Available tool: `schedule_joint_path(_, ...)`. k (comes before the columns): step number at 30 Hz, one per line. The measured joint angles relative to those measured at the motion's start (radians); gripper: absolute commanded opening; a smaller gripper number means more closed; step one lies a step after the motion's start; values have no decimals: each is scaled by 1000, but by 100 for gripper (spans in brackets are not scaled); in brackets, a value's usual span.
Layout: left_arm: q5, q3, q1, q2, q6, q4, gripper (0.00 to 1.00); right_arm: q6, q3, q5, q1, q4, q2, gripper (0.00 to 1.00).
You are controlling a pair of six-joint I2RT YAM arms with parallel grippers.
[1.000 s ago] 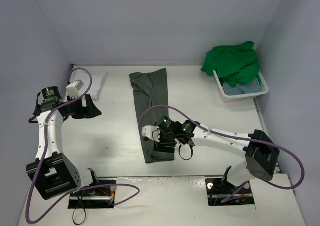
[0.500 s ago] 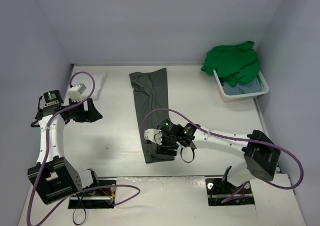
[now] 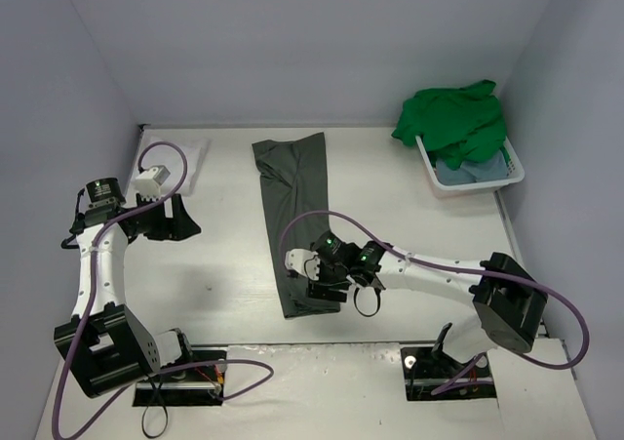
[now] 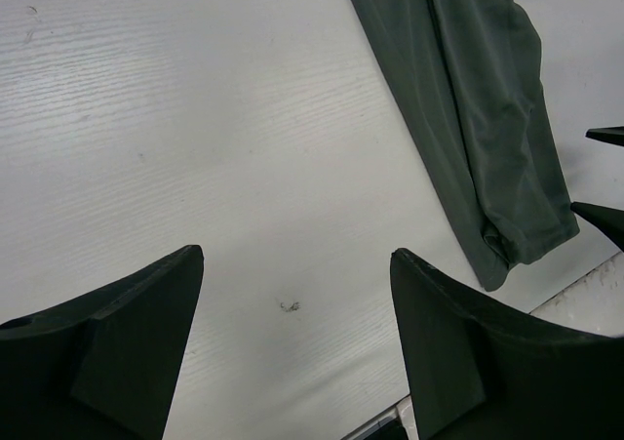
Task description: Fold and stack the t-shirts
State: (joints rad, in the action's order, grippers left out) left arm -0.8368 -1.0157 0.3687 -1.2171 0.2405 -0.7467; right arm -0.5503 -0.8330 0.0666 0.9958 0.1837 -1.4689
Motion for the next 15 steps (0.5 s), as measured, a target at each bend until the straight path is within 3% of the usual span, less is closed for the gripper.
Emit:
schedule_joint_path(9,0,0,0,-20,13,0,69,0,0,29,16,2,0,73)
schedule_joint_path(15,0,0,0,-32,13,-4,69,-13,-1,64,51,29,0,79)
